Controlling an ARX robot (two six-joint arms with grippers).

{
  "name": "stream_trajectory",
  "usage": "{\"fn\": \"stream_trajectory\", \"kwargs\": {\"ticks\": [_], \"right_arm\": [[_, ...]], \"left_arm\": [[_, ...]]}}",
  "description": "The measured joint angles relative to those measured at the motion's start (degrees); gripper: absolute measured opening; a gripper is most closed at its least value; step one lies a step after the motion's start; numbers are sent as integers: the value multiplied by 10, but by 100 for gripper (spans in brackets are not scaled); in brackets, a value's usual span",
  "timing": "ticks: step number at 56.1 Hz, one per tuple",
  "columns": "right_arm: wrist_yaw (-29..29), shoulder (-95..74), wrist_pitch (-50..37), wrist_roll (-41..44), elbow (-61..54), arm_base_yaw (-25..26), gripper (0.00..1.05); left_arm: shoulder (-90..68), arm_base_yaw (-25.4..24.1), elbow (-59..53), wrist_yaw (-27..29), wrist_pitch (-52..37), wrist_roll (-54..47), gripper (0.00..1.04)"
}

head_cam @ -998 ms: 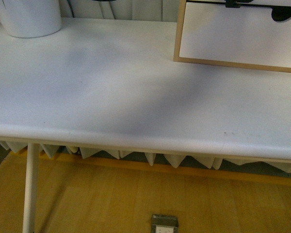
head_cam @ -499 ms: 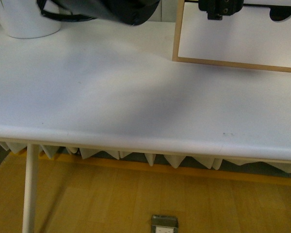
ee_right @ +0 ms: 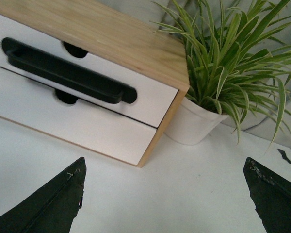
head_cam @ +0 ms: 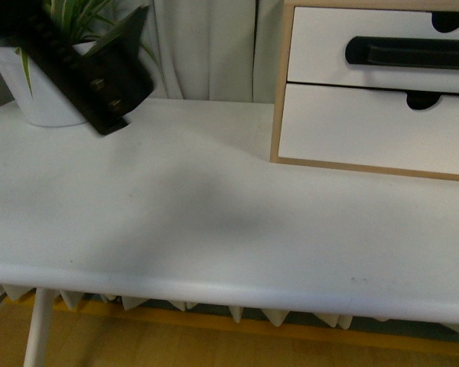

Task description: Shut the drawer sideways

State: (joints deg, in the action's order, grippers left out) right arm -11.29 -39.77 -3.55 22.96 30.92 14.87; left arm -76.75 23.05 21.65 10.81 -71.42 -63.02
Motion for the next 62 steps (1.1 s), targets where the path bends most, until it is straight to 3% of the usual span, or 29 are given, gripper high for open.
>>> {"fn": "stream_trajectory", "kwargs": {"ticks": [4, 8, 13, 24, 28, 32, 36, 42, 47, 51, 55, 58, 62], "right_arm": [[30, 83, 38, -29, -47, -14, 95], [49, 146, 66, -52, -78, -15, 95], [50, 206, 82, -89, -104, -10, 95], [49, 225, 84, -119, -108, -8, 95], [24, 231, 81, -135, -111, -1, 93], [-25, 256, 74, -174, -132, 7, 80], [-23, 275, 70, -195, -151, -6, 70], [3, 294, 63, -212, -178, -33, 52], [30, 307, 59, -218, -200, -57, 36], [95, 319, 58, -220, -213, -109, 23], [104, 327, 56, -220, -221, -138, 13], [106, 334, 52, -220, -231, -145, 1], [110, 343, 49, -222, -244, -146, 1]], "left_arm": [[73, -23, -75, 40, 18, 35, 98], [164, -51, -132, 96, 104, 89, 98], [246, -66, -162, 118, 196, 144, 98], [276, -67, -165, 115, 214, 188, 98], [309, -84, -159, 57, 289, 278, 88], [342, -99, -161, 18, 346, 396, 78], [371, -115, -167, 2, 374, 503, 65], [408, -137, -177, -16, 398, 579, 47], [437, -151, -185, -32, 419, 606, 31], [456, -159, -190, -41, 434, 615, 20], [470, -172, -198, -54, 439, 620, 8], [482, -205, -211, -99, 431, 623, 4], [507, -228, -211, -103, 457, 627, 4]]}}
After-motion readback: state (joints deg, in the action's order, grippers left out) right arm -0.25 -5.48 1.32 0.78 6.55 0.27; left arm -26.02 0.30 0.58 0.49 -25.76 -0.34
